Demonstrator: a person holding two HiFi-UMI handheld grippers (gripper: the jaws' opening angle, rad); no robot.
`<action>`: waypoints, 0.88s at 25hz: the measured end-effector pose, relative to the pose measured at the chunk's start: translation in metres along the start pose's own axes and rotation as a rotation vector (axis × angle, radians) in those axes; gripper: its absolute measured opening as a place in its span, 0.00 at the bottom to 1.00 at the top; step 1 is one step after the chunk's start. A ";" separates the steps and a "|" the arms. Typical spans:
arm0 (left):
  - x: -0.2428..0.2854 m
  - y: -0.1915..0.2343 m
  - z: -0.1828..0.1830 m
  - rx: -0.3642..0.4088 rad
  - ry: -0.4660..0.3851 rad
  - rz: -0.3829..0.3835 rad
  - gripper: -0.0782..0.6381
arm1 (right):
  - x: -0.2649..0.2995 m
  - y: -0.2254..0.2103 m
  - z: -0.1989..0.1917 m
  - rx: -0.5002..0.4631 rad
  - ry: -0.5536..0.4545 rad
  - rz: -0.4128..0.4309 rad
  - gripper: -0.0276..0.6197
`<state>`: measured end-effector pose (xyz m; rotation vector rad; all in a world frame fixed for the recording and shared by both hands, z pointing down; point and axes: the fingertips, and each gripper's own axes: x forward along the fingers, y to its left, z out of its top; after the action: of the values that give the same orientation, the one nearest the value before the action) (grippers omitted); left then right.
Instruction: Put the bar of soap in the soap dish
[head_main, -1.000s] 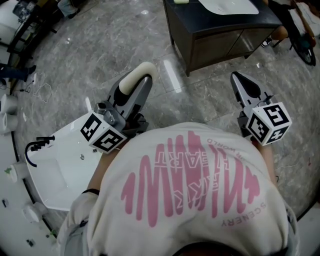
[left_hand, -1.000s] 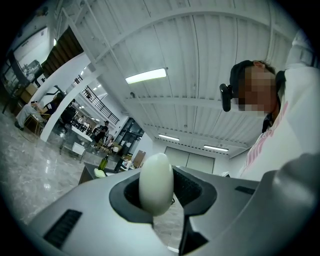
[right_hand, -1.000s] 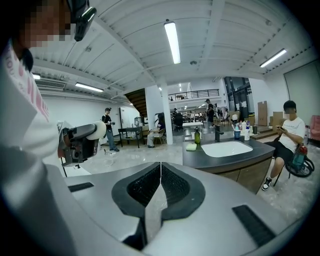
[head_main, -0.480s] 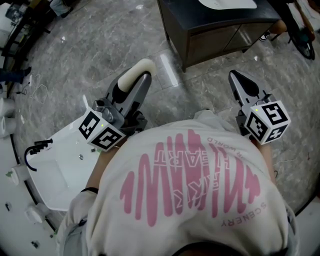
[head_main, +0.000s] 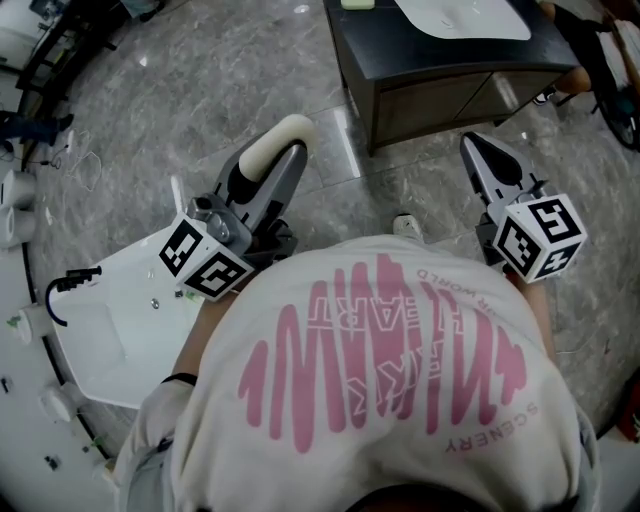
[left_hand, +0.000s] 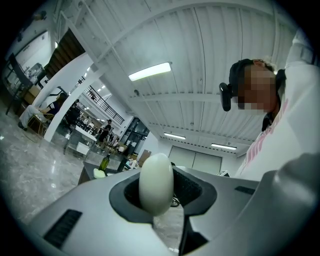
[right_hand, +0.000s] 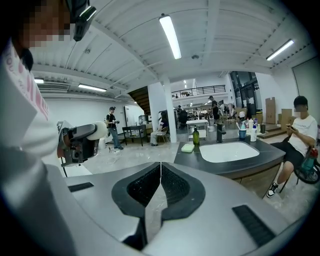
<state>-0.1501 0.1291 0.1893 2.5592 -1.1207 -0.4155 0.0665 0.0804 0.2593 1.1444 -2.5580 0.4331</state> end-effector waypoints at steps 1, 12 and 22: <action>0.003 -0.003 0.007 -0.003 -0.009 0.005 0.27 | -0.003 -0.002 0.007 -0.003 0.001 0.003 0.07; 0.067 0.020 -0.020 0.000 -0.002 0.084 0.27 | 0.037 -0.072 0.004 0.002 0.017 0.076 0.07; 0.110 0.034 -0.041 -0.011 -0.011 0.197 0.27 | 0.069 -0.128 0.006 -0.012 0.046 0.170 0.07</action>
<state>-0.0853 0.0320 0.2251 2.4107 -1.3546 -0.3857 0.1185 -0.0488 0.2999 0.9052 -2.6239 0.4768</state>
